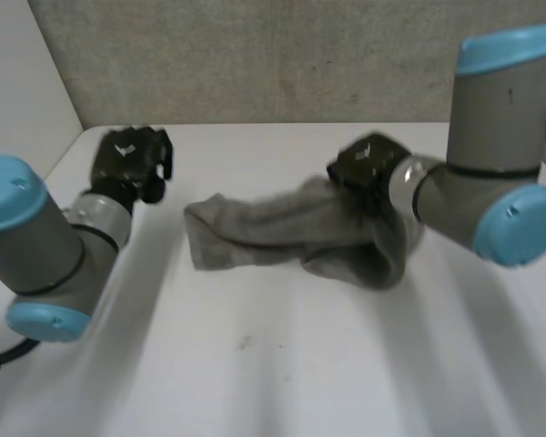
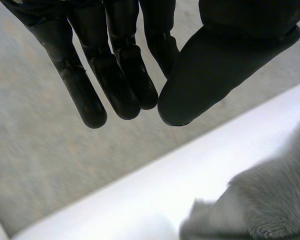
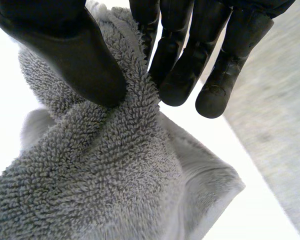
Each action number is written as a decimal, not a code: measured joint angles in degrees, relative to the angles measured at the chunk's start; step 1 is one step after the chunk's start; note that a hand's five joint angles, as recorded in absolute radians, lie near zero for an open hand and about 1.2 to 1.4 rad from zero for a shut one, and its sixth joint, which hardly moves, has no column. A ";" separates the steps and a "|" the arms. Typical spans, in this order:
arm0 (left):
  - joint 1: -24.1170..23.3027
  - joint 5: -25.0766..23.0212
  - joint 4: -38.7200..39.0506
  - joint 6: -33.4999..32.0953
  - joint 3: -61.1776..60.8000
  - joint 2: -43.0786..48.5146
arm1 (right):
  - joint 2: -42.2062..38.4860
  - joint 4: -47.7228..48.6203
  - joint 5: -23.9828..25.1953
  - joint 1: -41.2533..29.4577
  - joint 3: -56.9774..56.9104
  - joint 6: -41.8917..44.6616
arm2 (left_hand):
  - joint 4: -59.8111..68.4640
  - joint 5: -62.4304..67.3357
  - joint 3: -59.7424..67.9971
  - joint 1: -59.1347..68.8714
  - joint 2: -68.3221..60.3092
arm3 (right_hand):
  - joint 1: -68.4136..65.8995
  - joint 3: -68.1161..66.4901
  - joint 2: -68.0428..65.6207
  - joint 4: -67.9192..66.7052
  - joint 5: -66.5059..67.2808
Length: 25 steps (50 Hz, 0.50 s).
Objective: Fold the towel.
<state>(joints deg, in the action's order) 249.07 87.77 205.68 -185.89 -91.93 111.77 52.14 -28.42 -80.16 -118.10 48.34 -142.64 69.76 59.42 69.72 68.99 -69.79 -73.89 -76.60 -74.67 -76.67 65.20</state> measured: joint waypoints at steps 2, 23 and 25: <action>-0.76 0.01 -0.49 0.28 -0.93 1.03 | 2.34 0.06 0.18 -0.17 5.82 0.48 | 0.00 0.00 0.00 0.00 0.00 | 0.00 0.00 0.00 0.00 0.00; -1.70 -4.59 -1.14 -2.03 -10.05 -4.81 | 14.83 5.48 0.65 -4.95 44.21 12.98 | -47.49 -47.42 -47.44 -46.51 47.63 | -0.01 0.00 -1.03 0.00 0.00; -2.29 -7.35 -0.71 -2.26 -8.17 -4.20 | 16.38 7.66 0.60 -5.09 46.46 13.30 | -48.19 -48.23 -48.18 -47.12 48.30 | -0.01 0.00 -1.03 0.00 0.00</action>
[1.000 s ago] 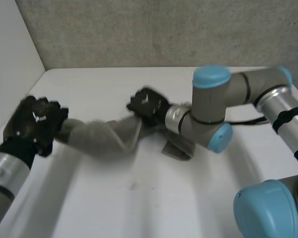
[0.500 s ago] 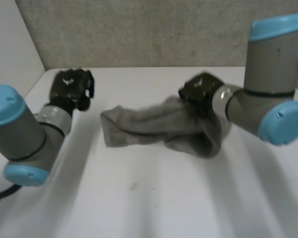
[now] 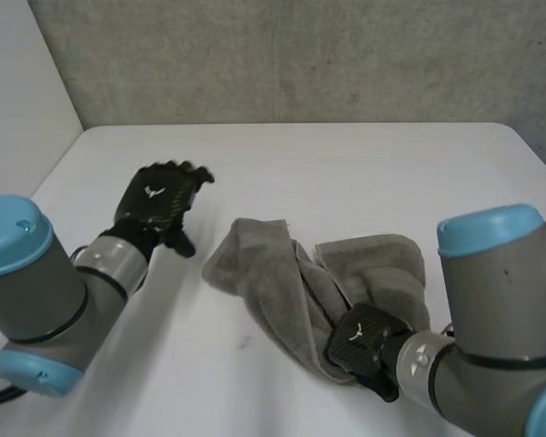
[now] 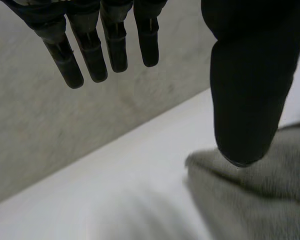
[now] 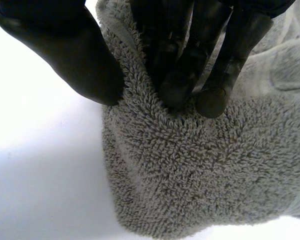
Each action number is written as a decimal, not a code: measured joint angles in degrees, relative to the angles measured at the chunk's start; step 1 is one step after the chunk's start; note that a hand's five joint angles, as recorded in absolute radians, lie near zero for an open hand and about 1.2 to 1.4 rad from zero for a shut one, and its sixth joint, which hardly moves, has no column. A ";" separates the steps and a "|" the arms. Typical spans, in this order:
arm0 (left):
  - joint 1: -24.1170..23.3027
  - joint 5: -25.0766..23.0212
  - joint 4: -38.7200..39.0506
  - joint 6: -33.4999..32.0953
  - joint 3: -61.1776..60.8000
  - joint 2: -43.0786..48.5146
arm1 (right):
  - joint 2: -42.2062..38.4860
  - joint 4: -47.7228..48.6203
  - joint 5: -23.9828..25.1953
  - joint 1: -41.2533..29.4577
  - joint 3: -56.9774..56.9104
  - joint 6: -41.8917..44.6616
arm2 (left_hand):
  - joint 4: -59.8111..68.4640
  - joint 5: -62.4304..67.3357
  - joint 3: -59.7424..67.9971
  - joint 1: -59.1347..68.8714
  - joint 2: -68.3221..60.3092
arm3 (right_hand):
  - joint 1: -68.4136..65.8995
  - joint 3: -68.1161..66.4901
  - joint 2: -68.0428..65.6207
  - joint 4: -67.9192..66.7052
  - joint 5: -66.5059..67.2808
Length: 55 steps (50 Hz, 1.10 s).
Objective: Fold the towel.
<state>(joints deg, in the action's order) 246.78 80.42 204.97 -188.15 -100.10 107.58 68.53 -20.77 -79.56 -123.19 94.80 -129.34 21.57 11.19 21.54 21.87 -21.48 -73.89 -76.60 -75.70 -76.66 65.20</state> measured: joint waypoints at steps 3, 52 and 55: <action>-1.40 -4.41 -0.24 -0.26 3.38 1.97 | 2.01 2.51 -0.02 -0.03 2.36 0.08 | -0.33 -0.33 -0.38 -0.47 0.33 | 0.00 0.00 0.00 0.00 0.00; -10.11 -7.75 -22.83 -22.47 31.56 21.75 | 6.40 15.83 -0.46 2.87 2.46 -1.28 | 47.94 45.93 47.59 44.05 -47.92 | -0.34 0.00 0.00 0.00 0.00; -9.77 -4.21 -21.10 -21.68 34.33 20.59 | 4.65 18.75 -0.96 3.44 -2.98 -2.41 | 48.12 45.95 47.72 44.05 -48.01 | -0.36 0.00 0.00 0.00 0.00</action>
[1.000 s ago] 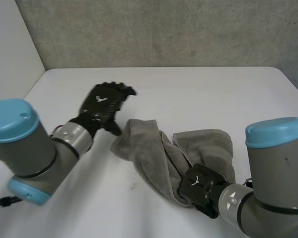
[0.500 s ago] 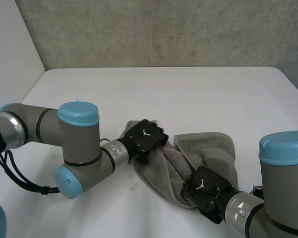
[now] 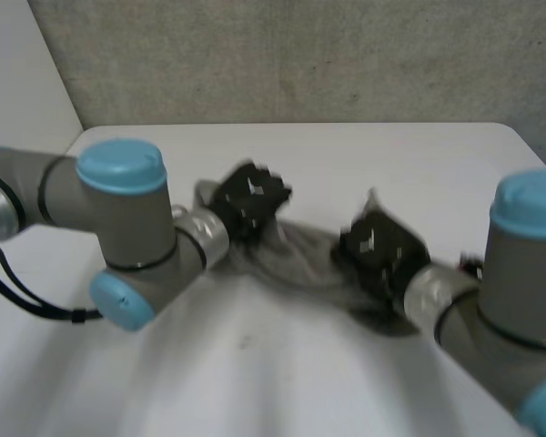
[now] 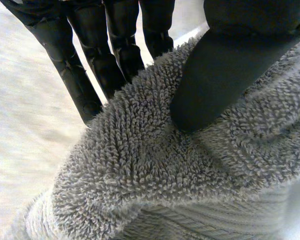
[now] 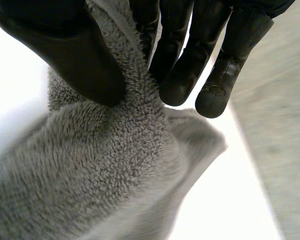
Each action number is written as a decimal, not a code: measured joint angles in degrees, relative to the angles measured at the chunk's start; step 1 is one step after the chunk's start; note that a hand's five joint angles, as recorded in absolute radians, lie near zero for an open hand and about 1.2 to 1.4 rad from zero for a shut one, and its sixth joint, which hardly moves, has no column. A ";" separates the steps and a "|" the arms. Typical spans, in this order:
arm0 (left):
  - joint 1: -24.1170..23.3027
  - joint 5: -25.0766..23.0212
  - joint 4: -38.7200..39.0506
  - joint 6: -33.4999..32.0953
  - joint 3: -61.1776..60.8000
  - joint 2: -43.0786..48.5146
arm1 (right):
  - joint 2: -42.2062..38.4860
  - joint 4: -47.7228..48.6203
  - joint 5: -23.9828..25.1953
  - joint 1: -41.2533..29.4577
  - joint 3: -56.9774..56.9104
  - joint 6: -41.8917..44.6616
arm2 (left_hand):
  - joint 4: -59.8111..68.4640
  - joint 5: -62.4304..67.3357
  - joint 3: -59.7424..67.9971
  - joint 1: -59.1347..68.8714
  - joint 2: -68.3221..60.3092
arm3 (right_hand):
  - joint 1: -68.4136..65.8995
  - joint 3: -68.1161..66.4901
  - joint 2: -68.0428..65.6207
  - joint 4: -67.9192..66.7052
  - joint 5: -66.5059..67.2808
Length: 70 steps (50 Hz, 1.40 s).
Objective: Fold the towel.
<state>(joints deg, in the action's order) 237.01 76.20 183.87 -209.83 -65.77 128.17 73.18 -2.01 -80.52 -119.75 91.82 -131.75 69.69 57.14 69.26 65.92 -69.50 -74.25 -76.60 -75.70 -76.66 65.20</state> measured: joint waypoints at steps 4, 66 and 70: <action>0.53 6.47 4.27 3.02 6.83 -0.96 | -4.21 6.56 -2.05 0.39 -11.83 -4.12 | 0.03 0.15 0.05 0.00 -0.04 | -0.15 0.00 0.00 0.00 0.00; 1.82 18.02 10.87 10.56 -40.79 -28.87 | -0.44 -11.87 5.00 -0.73 -3.06 -6.49 | -54.59 -52.49 -54.29 -50.65 54.52 | 60.67 62.27 61.38 61.92 -61.63; 2.54 17.96 10.95 9.23 -37.27 -28.80 | -0.33 -10.11 5.55 -0.61 -7.21 -6.45 | -54.59 -52.43 -54.28 -50.65 54.52 | 60.61 62.26 61.38 61.92 -61.61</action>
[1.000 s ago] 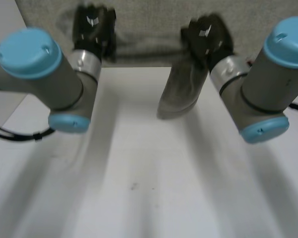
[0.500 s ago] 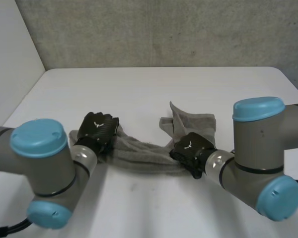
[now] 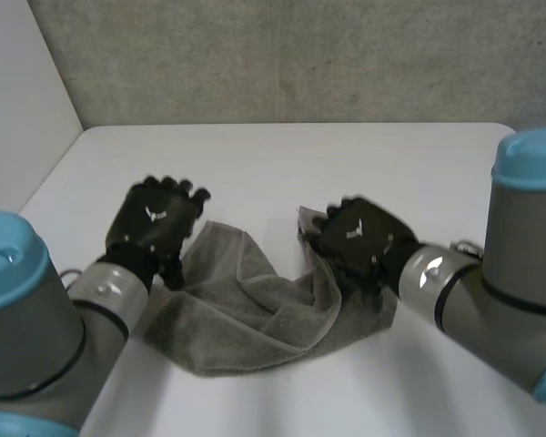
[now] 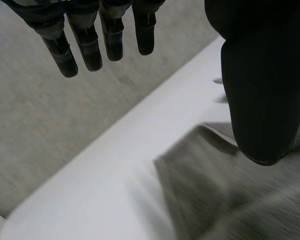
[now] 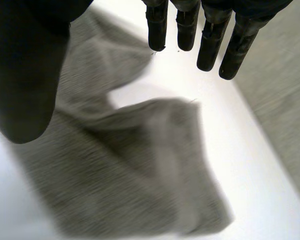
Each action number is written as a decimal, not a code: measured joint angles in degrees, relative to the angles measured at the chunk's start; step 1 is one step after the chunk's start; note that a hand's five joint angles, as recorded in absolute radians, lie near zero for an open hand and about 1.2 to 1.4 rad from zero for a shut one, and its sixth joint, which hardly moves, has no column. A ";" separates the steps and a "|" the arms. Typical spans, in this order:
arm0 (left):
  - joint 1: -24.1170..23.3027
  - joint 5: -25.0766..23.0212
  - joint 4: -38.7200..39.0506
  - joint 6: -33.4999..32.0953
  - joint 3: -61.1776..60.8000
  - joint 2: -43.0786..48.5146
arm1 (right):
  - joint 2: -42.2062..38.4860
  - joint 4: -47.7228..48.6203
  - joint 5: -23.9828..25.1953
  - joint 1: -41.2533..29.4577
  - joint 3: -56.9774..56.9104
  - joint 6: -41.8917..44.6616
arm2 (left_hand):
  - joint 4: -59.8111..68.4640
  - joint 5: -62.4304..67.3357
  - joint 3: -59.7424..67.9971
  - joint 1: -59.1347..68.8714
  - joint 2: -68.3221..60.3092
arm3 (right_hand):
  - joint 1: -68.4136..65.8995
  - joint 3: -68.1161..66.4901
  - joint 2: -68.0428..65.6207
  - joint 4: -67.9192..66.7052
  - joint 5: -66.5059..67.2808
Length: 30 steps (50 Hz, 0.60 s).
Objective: Fold the towel.
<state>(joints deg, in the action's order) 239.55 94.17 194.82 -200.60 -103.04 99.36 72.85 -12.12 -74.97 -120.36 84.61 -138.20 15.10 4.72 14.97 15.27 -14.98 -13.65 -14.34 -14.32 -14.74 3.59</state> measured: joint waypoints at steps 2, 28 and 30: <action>0.45 -0.01 -0.05 -0.73 1.48 0.20 | -0.34 0.33 0.41 0.08 -2.19 0.11 | 0.01 0.20 0.05 0.00 -0.06 | -0.03 0.00 0.00 0.00 0.00; 15.02 -19.25 -12.92 -6.32 8.39 10.42 | -34.62 -4.10 9.15 0.71 -42.91 20.71 | 5.12 5.75 5.34 4.91 -5.36 | -9.03 -7.96 -6.54 -8.13 10.19; 15.48 -20.44 -15.29 -6.36 9.64 12.53 | -37.28 -4.29 9.41 0.94 -45.05 22.05 | 5.34 5.91 5.57 5.21 -5.52 | -12.08 -11.71 -11.22 -11.52 13.29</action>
<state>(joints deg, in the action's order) 255.03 73.72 179.53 -206.97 -93.41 111.89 35.57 -16.41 -65.56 -119.42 39.56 -116.15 20.44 10.62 20.54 20.48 -20.49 -25.72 -26.05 -25.55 -26.26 16.89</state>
